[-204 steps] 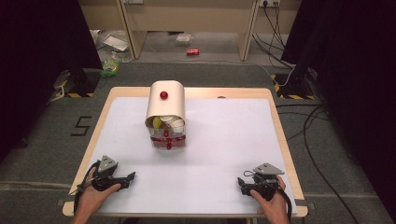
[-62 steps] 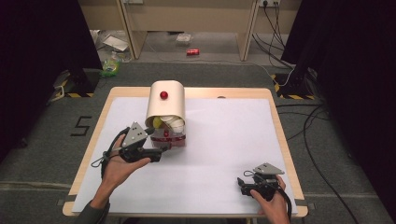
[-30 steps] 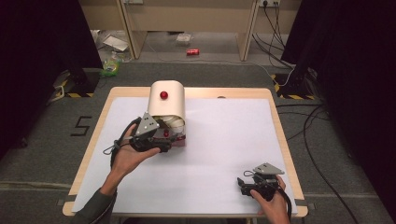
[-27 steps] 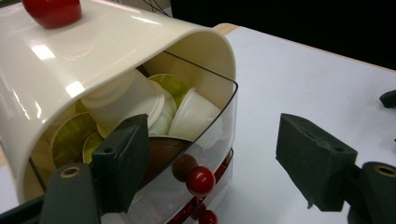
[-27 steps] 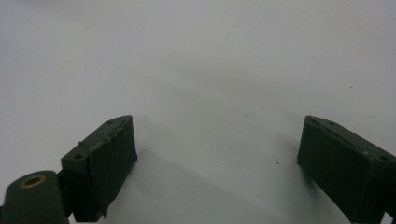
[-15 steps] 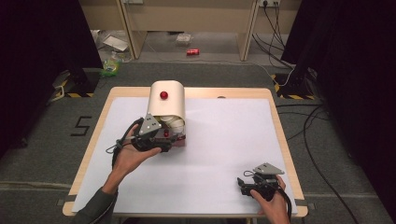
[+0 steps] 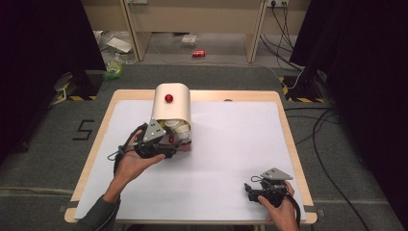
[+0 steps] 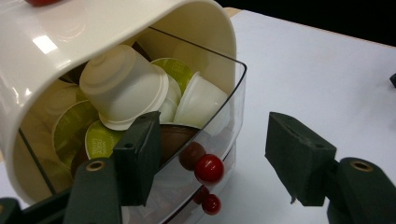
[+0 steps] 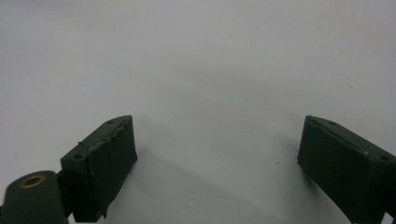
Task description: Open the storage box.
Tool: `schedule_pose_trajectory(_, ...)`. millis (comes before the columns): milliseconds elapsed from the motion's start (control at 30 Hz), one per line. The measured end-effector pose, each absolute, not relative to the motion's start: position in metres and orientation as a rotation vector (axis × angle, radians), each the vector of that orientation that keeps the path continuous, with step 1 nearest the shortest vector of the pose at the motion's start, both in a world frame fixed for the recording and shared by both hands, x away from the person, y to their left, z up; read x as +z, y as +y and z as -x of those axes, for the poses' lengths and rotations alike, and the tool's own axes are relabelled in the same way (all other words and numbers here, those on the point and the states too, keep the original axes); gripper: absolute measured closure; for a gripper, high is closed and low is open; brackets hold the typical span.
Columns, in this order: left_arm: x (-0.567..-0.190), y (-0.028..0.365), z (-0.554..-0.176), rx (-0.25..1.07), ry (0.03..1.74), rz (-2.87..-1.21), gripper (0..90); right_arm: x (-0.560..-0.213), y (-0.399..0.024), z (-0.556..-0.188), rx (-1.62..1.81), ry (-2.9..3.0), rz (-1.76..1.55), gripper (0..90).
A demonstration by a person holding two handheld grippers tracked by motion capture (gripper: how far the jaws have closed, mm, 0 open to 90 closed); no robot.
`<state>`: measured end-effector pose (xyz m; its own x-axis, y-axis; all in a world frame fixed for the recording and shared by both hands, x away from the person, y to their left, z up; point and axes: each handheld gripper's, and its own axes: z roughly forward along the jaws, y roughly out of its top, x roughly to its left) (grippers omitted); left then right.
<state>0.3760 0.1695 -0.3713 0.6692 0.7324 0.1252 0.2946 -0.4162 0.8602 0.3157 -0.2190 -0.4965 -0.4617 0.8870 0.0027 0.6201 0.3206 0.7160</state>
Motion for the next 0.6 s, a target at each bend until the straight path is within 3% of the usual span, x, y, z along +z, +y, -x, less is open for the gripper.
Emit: schedule_pose_trajectory(600, -0.369, 0.173, -0.357, 0.592, 0.773, -2.025, 39.1, -0.497, -0.219, -0.316, 0.929, 2.2, -1.338, 11.7)
